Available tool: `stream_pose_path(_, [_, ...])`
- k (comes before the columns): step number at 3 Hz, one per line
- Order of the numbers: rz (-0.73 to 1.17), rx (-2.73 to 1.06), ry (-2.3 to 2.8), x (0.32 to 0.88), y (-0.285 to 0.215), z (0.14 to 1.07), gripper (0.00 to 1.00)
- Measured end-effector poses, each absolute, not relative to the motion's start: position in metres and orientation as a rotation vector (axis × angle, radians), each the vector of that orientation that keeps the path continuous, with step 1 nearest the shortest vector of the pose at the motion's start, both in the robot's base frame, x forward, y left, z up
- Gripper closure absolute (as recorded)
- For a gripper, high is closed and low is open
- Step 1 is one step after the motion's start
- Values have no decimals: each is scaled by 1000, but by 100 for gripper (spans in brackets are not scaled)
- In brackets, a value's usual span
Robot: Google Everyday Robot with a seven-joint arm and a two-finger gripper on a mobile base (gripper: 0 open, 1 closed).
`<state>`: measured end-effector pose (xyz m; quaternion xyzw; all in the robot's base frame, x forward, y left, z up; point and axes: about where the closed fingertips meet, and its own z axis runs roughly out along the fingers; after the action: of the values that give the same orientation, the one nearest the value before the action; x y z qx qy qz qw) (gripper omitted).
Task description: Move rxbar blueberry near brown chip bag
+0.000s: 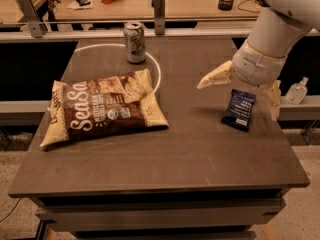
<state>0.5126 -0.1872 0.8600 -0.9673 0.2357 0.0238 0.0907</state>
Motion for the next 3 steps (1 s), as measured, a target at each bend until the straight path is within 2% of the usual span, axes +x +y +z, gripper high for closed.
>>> stream_pose_path(3, [86, -2930, 715, 527, -208, 829, 0])
